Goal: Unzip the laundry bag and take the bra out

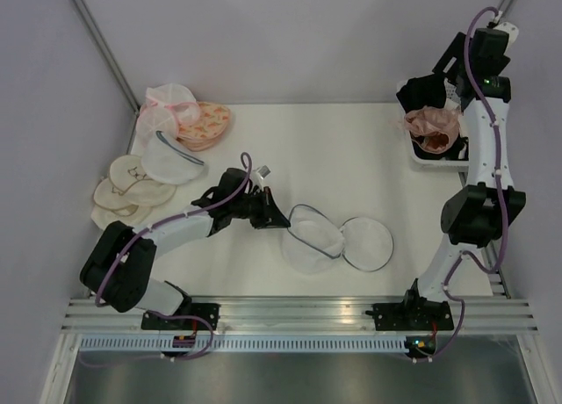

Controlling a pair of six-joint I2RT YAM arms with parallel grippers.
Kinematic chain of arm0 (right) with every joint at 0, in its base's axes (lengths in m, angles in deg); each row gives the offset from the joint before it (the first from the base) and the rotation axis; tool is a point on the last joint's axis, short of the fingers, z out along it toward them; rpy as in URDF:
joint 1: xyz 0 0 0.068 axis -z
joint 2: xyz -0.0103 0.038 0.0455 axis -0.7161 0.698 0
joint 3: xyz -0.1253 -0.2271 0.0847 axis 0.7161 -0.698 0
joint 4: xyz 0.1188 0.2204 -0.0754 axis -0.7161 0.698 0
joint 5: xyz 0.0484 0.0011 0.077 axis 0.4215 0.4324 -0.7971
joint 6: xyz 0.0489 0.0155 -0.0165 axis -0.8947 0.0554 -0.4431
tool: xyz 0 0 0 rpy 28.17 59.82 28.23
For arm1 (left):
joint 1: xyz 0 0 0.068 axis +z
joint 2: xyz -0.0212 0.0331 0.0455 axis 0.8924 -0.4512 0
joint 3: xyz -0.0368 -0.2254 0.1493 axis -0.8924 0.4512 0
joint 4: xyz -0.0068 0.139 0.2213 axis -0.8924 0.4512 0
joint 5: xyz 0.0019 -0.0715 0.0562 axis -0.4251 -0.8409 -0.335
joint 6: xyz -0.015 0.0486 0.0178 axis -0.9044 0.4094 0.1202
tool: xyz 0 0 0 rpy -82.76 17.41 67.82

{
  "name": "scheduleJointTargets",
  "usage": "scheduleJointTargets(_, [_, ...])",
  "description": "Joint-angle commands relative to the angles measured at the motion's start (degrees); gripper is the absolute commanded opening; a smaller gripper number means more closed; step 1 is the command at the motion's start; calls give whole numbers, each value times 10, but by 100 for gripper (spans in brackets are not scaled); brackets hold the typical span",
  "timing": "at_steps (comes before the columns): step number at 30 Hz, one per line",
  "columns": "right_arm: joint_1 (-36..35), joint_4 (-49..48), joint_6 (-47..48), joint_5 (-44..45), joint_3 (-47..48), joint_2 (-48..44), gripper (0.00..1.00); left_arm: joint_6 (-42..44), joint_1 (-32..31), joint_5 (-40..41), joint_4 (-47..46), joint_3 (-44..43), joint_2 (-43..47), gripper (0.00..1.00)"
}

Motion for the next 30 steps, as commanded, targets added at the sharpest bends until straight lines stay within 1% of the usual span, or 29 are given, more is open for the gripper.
scheduleJointTargets(1, [-17,38,21,-6,17,-44,92,-8,5,3,-25,7,40,2])
scheduleJointTargets(3, [-32,80,26,-5,-6,-74,92,-14,6,18,-25,16,51,2])
scheduleJointTargets(4, [-56,90,31,7,-49,-88,92,-17,6,39,-26,19,66,2])
scheduleJointTargets(5, [-71,98,24,21,-79,-123,92,-25,7,51,-26,23,74,2])
scheduleJointTargets(6, [-87,98,19,20,-115,-145,91,-32,8,66,-27,32,84,2])
scheduleJointTargets(7, [-119,94,16,24,-192,-166,91,-39,9,97,-28,38,93,2])
scheduleJointTargets(8, [-136,87,-9,38,-230,-209,91,-53,9,113,-28,44,117,2])
scheduleJointTargets(9, [-154,77,-17,31,-272,-233,91,-61,9,141,-29,60,131,2])
scheduleJointTargets(10, [-182,62,-20,23,-356,-256,91,-67,9,156,-29,68,144,2])
scheduleJointTargets(11, [-196,54,-30,29,-393,-298,91,-82,9,168,-29,78,162,2])
scheduleJointTargets(12, [-211,47,-50,31,-427,-317,91,-88,8,180,-29,100,194,2])
scheduleJointTargets(13, [-238,47,-57,31,-489,-334,91,-93,9,205,-27,110,215,2])
scheduleJointTargets(14, [-251,40,-65,34,-516,-364,91,-102,8,219,-17,119,232,2])
scheduleJointTargets(15, [-265,38,-74,31,-543,-376,91,-107,8,229,-14,139,270,2])
scheduleJointTargets(16, [-294,43,-88,27,-582,-392,91,-115,8,247,-6,156,288,2])
scheduleJointTargets(18, [-324,45,-94,30,-613,-402,90,-122,9,264,3,170,321,2])
scheduleJointTargets(19, [-357,45,-108,33,-642,-407,90,-124,9,274,5,176,345,2])
scheduleJointTargets(21, [-387,32,-127,32,-669,-416,91,-128,9,279,14,188,361,2])
scheduleJointTargets(22, [-412,26,-146,26,-693,-417,90,-128,9,275,16,190,365,2])
scheduleJointTargets(25, [-451,-1,-176,17,-736,-420,89,-129,9,260,17,193,358,2])
scheduleJointTargets(28, [-480,-18,-189,21,-766,-415,88,-131,9,250,15,193,345,2])
scheduleJointTargets(30, [-486,-30,-197,25,-778,-411,84,-133,9,249,15,194,342,2])
